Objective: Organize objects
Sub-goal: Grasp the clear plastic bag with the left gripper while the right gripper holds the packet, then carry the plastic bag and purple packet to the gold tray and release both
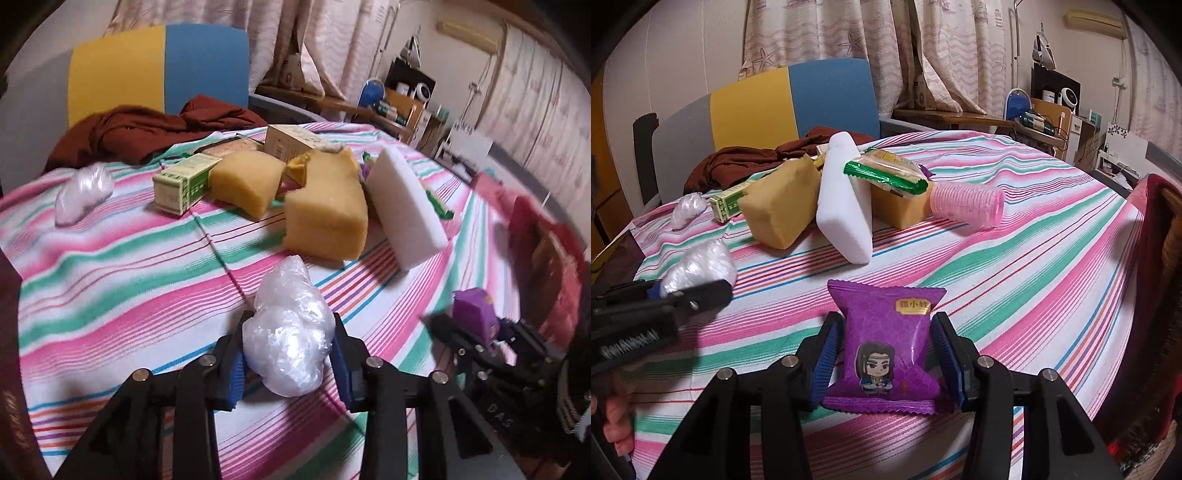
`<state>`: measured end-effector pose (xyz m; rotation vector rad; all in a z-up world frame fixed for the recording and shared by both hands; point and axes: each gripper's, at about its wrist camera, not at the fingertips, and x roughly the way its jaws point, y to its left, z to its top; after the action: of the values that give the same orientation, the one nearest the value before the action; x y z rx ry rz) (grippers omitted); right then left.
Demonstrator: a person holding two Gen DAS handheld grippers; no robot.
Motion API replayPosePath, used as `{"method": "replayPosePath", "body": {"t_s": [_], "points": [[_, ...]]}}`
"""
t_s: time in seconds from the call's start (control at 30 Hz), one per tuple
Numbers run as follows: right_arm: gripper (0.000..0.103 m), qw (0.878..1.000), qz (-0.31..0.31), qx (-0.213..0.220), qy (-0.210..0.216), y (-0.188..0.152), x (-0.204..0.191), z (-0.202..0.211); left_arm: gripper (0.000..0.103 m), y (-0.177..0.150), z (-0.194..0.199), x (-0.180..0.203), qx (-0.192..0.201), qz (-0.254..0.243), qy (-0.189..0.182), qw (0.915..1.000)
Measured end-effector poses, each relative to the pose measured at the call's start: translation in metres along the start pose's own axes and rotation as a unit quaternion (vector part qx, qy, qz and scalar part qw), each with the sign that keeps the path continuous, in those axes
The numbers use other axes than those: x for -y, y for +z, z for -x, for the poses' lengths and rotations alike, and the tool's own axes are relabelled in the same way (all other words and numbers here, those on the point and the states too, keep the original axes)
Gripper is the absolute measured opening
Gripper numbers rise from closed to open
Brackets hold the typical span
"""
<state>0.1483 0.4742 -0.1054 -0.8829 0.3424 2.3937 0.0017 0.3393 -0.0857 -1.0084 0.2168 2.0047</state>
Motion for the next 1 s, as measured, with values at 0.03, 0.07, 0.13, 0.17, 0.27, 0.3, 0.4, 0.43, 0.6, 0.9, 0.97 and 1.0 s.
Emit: {"method": "replayPosePath", "body": {"t_s": [0.03, 0.07, 0.13, 0.17, 0.27, 0.3, 0.4, 0.43, 0.6, 0.9, 0.97, 1.0], "points": [[0.052, 1.0, -0.001, 0.0, -0.002, 0.0, 0.0, 0.001, 0.037, 0.0, 0.0, 0.001, 0.001, -0.002, 0.002, 1.0], [0.052, 1.0, -0.001, 0.0, -0.004, -0.001, -0.002, 0.001, 0.037, -0.002, 0.001, 0.003, 0.002, -0.008, 0.008, 0.9999], [0.052, 1.0, -0.003, -0.003, -0.007, -0.002, -0.003, 0.003, 0.037, -0.005, 0.004, 0.009, 0.004, -0.026, 0.022, 0.9994], [0.052, 1.0, -0.004, -0.005, -0.007, -0.002, -0.004, 0.004, 0.037, -0.007, 0.006, 0.011, 0.004, -0.03, 0.025, 0.9992], [0.049, 1.0, -0.008, -0.015, -0.005, -0.004, -0.006, 0.009, 0.037, -0.01, 0.01, 0.009, 0.006, -0.026, 0.017, 0.9995], [0.048, 1.0, -0.009, -0.018, -0.003, -0.004, -0.007, 0.011, 0.037, -0.012, 0.012, 0.007, 0.006, -0.022, 0.014, 0.9996], [0.039, 0.999, -0.017, -0.026, 0.006, -0.007, -0.009, 0.019, 0.037, -0.017, 0.02, 0.005, 0.005, -0.017, 0.012, 0.9998], [0.037, 0.999, -0.018, -0.029, 0.012, -0.007, -0.011, 0.022, 0.037, -0.018, 0.023, 0.005, 0.004, -0.018, 0.011, 0.9998], [0.036, 0.999, -0.009, -0.035, 0.032, -0.007, -0.022, 0.03, 0.037, -0.023, 0.057, 0.007, 0.026, -0.026, 0.0, 0.9993], [0.035, 0.998, 0.006, -0.025, 0.054, 0.005, -0.043, 0.048, 0.037, -0.021, 0.122, -0.02, 0.095, -0.008, 0.024, 0.9951], [0.035, 0.997, 0.018, -0.019, 0.066, 0.009, -0.055, 0.055, 0.037, -0.024, 0.137, -0.033, 0.106, 0.009, 0.037, 0.9936], [0.035, 0.997, 0.024, -0.017, 0.073, 0.012, -0.061, 0.058, 0.037, -0.026, 0.142, -0.038, 0.109, 0.017, 0.043, 0.993]]}}
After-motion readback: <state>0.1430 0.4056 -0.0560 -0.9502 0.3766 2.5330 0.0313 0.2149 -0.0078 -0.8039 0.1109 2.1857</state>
